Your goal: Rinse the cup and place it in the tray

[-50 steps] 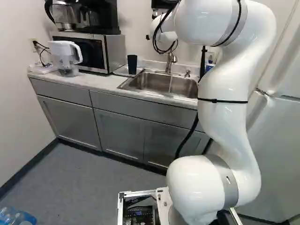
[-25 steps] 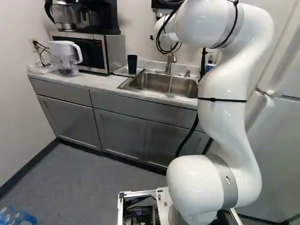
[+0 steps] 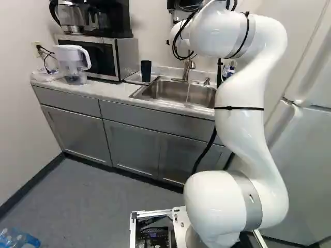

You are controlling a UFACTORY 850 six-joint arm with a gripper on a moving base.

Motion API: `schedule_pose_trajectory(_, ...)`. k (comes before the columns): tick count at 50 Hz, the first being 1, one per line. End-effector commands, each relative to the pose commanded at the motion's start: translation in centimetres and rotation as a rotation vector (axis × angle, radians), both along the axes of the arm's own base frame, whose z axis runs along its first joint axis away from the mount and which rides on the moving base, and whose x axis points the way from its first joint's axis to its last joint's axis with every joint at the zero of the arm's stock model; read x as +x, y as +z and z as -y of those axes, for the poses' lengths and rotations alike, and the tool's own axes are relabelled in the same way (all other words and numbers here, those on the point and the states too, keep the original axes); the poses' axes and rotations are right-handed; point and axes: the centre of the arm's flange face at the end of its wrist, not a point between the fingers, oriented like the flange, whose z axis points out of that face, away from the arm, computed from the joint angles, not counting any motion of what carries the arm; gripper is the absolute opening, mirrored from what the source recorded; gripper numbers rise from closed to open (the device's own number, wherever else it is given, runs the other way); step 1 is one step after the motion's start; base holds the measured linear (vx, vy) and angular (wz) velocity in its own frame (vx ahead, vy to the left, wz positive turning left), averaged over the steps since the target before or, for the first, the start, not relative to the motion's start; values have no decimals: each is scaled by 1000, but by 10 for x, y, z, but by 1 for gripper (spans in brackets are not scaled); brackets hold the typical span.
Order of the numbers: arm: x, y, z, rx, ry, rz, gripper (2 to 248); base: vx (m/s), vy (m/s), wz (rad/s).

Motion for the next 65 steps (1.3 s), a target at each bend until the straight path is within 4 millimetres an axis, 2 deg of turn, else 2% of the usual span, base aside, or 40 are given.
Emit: schedule_pose_trajectory(65, -6, -16, 0, 13, 7, -191, 247, 0, 0, 0)
